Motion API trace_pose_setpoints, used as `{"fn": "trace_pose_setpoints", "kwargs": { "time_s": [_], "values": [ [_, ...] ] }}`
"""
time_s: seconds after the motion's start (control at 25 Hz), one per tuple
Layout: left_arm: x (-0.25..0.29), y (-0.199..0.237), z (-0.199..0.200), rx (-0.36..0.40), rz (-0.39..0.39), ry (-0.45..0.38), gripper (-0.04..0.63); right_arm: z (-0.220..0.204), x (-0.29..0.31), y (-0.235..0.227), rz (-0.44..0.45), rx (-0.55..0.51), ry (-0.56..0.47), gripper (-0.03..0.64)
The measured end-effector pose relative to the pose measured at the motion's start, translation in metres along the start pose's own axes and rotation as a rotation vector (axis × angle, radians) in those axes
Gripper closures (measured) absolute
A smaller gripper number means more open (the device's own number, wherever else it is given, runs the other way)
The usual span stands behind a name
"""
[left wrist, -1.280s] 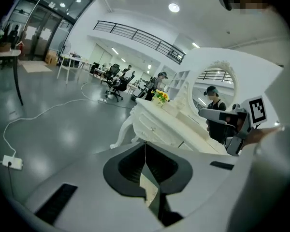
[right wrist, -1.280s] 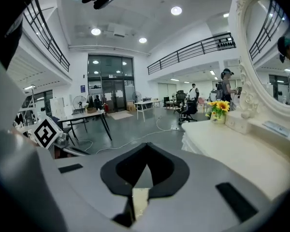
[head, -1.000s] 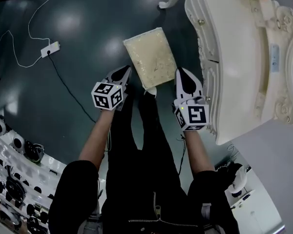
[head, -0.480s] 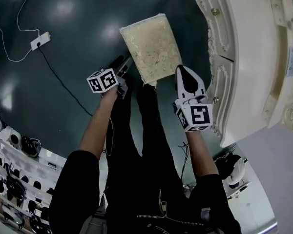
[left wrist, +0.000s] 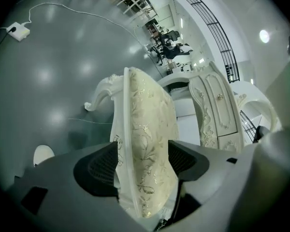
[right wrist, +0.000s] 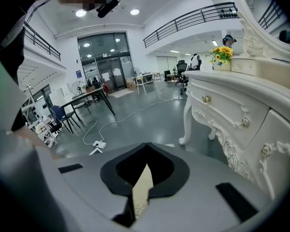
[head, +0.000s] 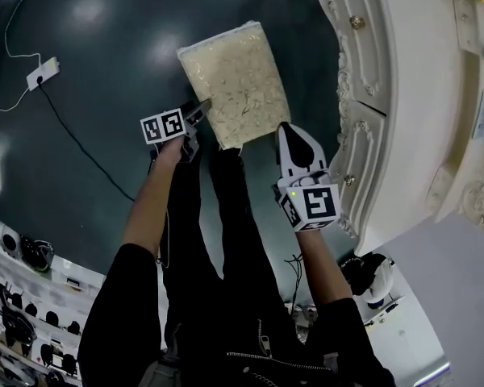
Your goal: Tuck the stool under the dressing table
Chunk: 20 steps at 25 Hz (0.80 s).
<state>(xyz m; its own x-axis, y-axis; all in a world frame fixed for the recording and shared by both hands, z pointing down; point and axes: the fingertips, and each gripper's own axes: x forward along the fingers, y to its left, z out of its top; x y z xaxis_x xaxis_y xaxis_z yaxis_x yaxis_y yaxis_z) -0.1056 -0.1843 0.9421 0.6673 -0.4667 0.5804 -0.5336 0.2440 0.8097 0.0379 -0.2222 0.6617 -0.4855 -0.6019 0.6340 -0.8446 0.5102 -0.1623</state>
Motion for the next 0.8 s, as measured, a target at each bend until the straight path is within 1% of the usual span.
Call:
{"fn": "trace_pose_setpoints", "kwargs": {
  "time_s": [0.16, 0.4, 0.44, 0.52, 0.64, 0.8],
  "values": [
    [0.02, 0.004, 0.0, -0.003, -0.038, 0.007, 0.278, -0.017, 0.005, -0.002, 0.0, 0.02, 0.023, 0.611],
    [0.031, 0.003, 0.007, 0.048, -0.101, 0.021, 0.287, -0.038, 0.009, -0.007, -0.002, 0.039, 0.055, 0.611],
    [0.032, 0.001, 0.008, 0.064, -0.107, 0.021, 0.307, -0.041, 0.01, -0.008, -0.003, 0.042, 0.059, 0.611],
    [0.038, -0.004, 0.012, 0.082, -0.108, 0.022, 0.31, -0.046, 0.011, -0.01, -0.005, 0.049, 0.065, 0.611],
    [0.05, -0.013, 0.018, 0.079, -0.101, 0.014, 0.316, -0.05, 0.016, -0.01, -0.004, 0.063, 0.068, 0.611],
    [0.072, -0.028, 0.019, 0.075, -0.128, 0.034, 0.316, -0.05, 0.018, -0.015, -0.01, 0.082, 0.058, 0.611]
  ]
}}
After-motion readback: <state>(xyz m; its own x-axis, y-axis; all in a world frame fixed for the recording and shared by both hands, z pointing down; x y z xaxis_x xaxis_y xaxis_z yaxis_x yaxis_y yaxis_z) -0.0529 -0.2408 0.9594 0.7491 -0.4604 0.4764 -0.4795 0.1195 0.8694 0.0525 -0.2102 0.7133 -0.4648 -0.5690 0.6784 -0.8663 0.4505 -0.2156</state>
